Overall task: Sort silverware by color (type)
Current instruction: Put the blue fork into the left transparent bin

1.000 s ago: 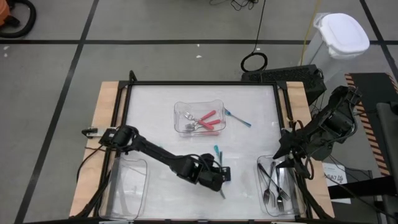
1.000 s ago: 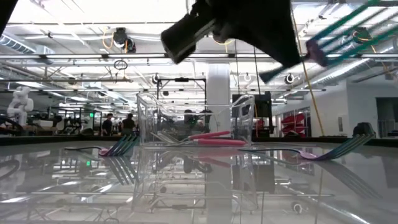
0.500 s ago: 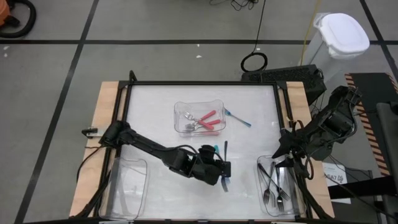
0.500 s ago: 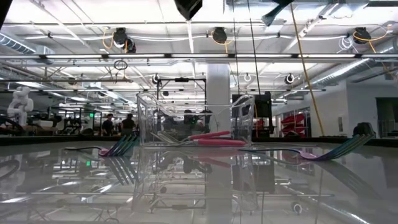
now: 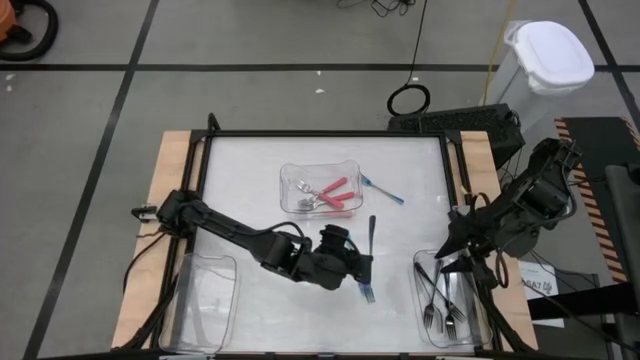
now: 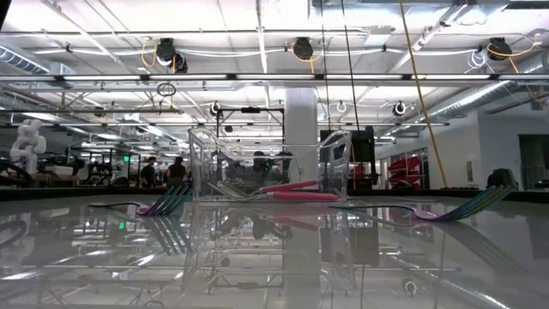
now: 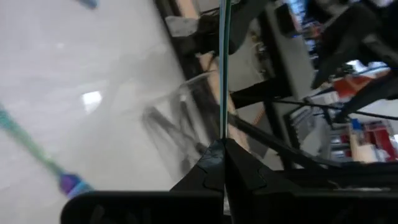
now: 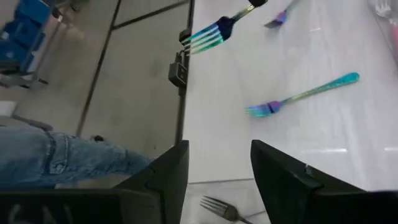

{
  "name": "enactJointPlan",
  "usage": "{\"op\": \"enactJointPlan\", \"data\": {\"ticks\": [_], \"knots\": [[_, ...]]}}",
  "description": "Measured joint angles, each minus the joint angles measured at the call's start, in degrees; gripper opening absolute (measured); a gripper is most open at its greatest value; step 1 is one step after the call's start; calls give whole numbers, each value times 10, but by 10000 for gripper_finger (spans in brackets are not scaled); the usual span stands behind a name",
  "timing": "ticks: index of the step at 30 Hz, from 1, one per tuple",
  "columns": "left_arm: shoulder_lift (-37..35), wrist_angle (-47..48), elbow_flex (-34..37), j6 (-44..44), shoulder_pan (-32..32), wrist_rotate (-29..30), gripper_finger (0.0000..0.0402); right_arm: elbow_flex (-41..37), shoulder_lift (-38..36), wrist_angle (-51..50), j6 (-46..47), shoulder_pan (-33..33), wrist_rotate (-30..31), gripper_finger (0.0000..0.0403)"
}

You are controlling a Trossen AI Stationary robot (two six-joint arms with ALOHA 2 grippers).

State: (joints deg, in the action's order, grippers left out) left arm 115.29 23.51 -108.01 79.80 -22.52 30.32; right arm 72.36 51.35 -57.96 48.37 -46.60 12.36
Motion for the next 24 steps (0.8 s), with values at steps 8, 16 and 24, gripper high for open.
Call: {"op": "enactJointPlan", "data": {"ticks": [8, 16, 24], "knots": [[-2, -76, 0, -68, 0, 1, 0, 0, 0, 89, 0, 0, 25, 167], [-2, -166, 0, -120, -3, 1, 0, 0, 1, 190, -24, 0, 86, 167], [-2, -235, 0, -182, -5, 0, 0, 0, 1, 266, -56, 2, 154, 167]]}}
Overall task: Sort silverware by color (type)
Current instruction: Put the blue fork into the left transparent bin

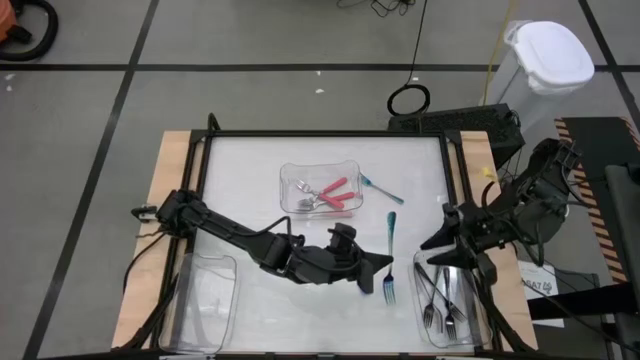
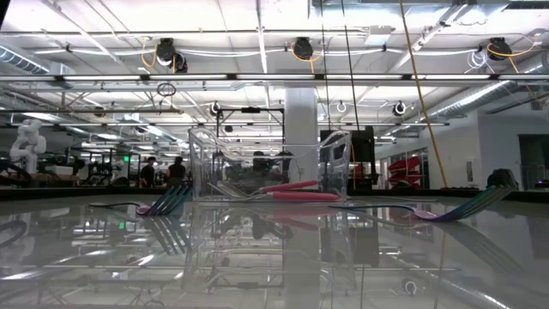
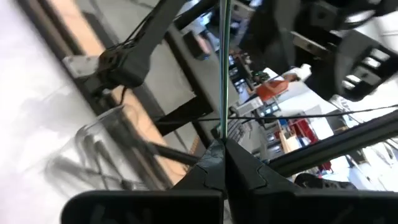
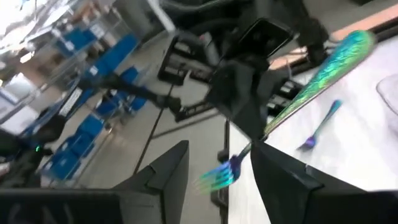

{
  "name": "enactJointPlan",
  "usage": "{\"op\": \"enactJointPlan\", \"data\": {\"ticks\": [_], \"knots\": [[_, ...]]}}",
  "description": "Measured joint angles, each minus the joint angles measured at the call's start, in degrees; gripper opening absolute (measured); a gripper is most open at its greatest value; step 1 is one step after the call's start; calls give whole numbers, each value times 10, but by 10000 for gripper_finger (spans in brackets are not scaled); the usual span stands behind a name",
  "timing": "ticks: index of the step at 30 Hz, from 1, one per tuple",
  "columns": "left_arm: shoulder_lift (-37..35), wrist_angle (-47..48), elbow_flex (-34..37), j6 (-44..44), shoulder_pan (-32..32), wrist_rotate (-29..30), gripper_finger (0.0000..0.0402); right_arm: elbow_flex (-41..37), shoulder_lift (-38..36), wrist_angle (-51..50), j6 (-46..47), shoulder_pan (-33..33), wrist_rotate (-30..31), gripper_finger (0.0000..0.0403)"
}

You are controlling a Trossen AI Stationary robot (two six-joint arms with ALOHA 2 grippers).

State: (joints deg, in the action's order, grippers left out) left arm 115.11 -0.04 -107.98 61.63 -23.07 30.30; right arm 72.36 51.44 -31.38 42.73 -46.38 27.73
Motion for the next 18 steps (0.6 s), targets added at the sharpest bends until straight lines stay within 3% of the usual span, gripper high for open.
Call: {"op": "enactJointPlan", "data": {"ticks": [9, 18], "knots": [[0, -94, 0, -124, 2, -3, 0, 0, 10, 29, 14, 25, 22, 167], [0, -103, 0, -140, 18, -41, 0, 0, 34, 73, -2, 44, 21, 167]]}}
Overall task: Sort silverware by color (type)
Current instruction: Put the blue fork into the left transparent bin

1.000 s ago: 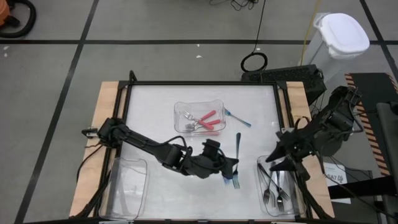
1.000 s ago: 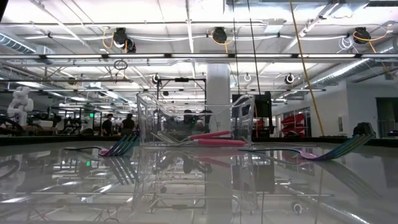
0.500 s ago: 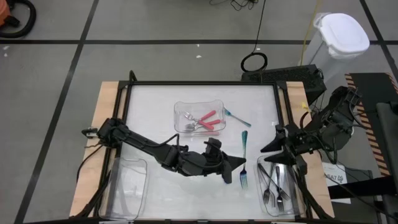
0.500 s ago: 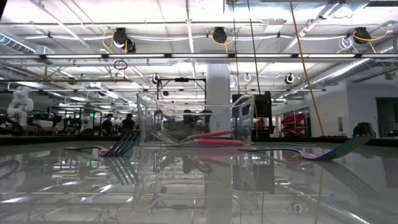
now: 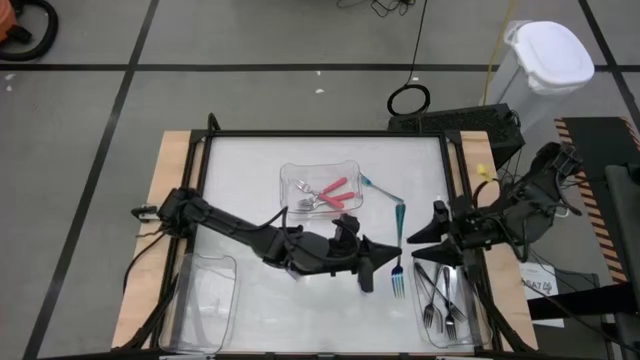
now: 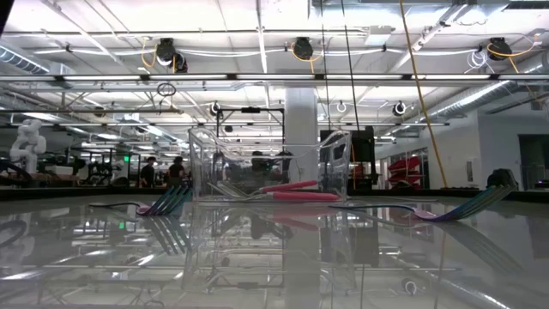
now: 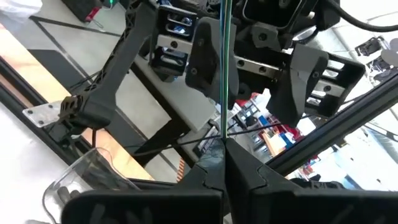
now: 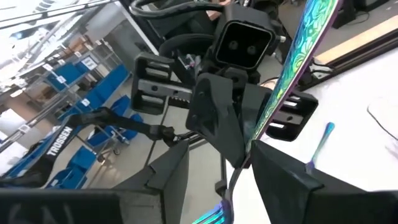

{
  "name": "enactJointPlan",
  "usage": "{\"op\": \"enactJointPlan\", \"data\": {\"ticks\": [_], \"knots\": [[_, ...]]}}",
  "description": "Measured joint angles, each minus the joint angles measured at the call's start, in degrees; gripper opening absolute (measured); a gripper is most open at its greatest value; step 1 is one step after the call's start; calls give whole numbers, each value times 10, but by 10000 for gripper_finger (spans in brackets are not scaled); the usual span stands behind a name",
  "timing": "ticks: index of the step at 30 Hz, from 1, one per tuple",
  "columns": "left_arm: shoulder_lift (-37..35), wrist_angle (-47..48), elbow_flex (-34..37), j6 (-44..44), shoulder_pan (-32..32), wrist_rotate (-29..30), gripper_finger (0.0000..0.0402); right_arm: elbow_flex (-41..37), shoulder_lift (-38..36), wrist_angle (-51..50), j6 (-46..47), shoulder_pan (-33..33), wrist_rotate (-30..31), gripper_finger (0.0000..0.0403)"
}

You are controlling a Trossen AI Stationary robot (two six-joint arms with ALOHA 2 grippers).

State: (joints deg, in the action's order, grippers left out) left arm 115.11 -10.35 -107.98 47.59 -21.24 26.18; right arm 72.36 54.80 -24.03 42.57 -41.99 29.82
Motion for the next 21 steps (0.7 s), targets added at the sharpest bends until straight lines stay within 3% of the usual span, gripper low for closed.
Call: {"op": "enactJointPlan", "data": {"ticks": [6, 16, 21], "knots": [[0, -20, 0, -16, 2, -17, 0, 0, 8, 1, 0, 19, -2, 167], [0, -50, 0, -61, 4, -20, 0, 0, 16, 47, -43, 63, -77, 166], [0, -50, 0, -66, 9, -21, 0, 0, 26, 62, -56, 87, -119, 140]]}}
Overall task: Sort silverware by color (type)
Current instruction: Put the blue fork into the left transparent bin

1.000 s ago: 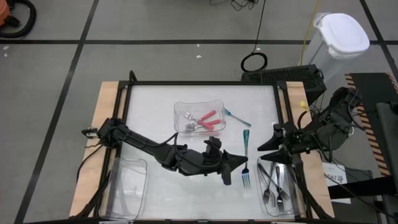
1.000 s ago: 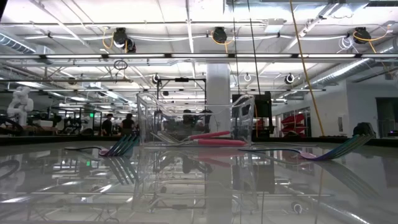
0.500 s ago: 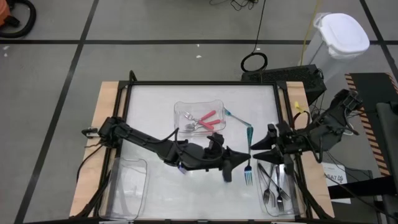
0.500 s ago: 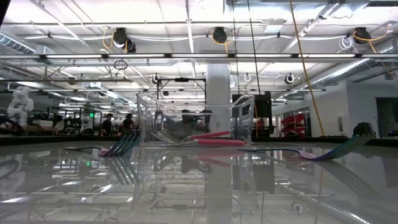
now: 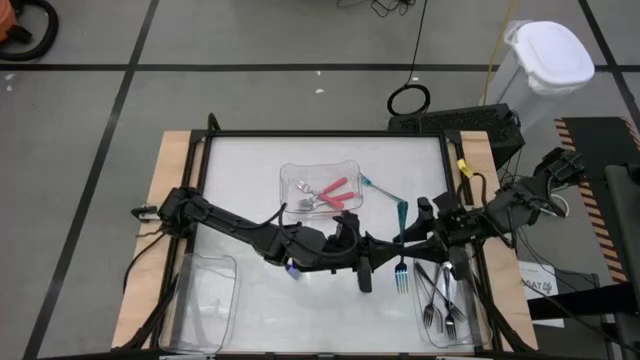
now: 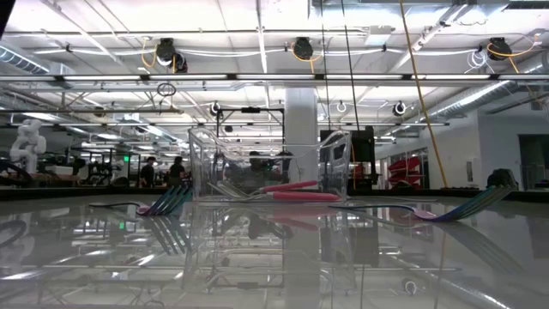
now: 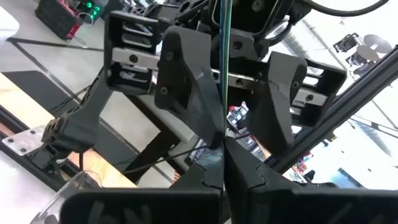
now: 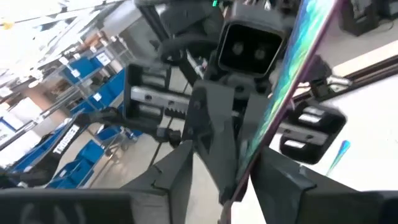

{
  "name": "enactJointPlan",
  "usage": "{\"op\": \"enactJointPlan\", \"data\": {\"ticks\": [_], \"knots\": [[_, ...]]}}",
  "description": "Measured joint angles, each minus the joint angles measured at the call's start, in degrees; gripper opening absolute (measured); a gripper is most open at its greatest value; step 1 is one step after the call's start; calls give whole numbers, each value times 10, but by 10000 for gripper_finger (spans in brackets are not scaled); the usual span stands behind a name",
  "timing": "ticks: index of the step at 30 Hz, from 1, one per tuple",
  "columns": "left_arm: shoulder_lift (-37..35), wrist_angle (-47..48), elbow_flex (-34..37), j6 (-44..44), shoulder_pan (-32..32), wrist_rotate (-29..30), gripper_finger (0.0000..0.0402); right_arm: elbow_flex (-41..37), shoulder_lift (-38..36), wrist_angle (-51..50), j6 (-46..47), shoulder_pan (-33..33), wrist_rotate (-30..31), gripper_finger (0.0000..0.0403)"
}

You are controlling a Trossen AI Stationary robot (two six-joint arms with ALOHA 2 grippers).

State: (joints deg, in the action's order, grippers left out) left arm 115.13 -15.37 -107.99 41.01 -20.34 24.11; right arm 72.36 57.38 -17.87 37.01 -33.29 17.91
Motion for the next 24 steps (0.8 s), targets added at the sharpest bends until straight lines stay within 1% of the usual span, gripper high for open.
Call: {"op": "enactJointPlan", "data": {"ticks": [4, 10, 11, 18, 24], "knots": [[0, 0, 0, 0, 2, 0, 0, 0, 3, -1, -2, 11, -2, 99], [0, -1, 0, -3, 1, 0, 0, 0, -1, -1, -7, 20, -7, 20], [0, -2, 0, -6, 1, 0, 0, 0, -3, -1, -7, 22, -7, 12], [0, -5, 0, -14, 5, 3, 0, -1, -16, -3, -4, 34, -7, 6], [0, -5, 0, 2, 12, 0, 0, -1, -19, -6, 2, 41, -25, 3]]}}
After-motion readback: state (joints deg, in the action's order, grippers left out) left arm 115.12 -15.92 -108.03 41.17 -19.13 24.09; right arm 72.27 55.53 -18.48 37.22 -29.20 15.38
